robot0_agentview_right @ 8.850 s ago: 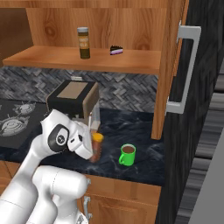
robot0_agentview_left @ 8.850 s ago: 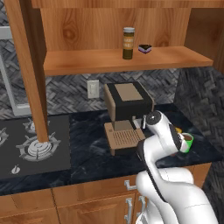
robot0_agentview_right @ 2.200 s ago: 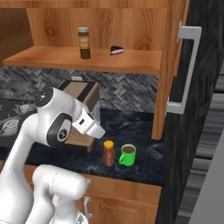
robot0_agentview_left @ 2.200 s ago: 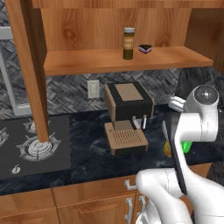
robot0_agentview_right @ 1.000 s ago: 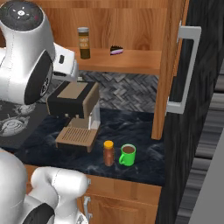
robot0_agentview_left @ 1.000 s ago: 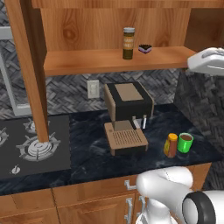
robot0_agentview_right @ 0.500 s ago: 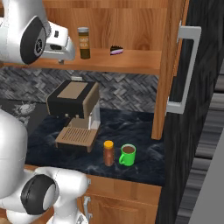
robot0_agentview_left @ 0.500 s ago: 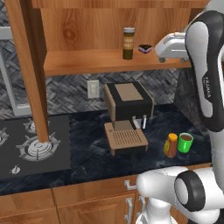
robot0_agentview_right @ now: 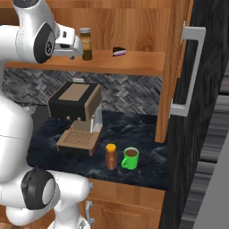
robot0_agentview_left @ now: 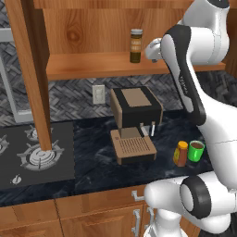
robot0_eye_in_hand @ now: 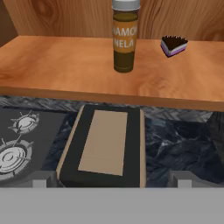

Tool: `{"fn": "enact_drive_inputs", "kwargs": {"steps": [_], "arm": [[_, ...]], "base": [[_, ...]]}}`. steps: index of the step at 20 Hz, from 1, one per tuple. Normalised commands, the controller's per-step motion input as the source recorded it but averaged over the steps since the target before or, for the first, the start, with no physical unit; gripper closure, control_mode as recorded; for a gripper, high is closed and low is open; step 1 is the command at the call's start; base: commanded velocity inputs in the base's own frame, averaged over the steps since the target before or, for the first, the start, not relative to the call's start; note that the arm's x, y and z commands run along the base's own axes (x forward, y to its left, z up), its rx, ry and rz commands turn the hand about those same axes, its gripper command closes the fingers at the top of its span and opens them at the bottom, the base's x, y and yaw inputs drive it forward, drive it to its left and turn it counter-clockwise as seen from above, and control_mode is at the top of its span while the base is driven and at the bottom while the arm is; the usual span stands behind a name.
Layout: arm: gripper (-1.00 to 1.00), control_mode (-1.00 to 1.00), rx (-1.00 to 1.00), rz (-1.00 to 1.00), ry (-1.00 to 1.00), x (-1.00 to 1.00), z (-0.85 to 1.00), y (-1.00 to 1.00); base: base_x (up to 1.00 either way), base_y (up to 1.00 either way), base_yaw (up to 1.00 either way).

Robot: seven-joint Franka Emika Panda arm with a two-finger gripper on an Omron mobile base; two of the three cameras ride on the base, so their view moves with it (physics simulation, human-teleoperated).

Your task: Pick the cinnamon and honey bottle from the cabinet and place them next to the mug.

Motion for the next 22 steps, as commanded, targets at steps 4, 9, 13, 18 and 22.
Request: {"fn": "enact_drive_inputs", "kwargs": {"steps": [4, 9, 13, 18, 22], "arm": [[-1.0, -1.0, 0.0, -0.06, 0.0, 0.83, 0.08, 0.09], [-1.0, -1.0, 0.0, -0.02, 0.0, 0.71, 0.05, 0.01], [-1.0, -1.0, 0.0, 0.0, 0.0, 0.52, 0.02, 0.0], [-1.0, -1.0, 0.0, 0.0, 0.0, 0.64, 0.0, 0.0], [-1.0, -1.0, 0.0, 0.0, 0.0, 0.63, 0.0, 0.0]], "base": [[0.0, 0.0, 0.0], [0.0, 0.0, 0.0], [0.0, 0.0, 0.0], [0.0, 0.0, 0.0], [0.0, 0.0, 0.0]]}}
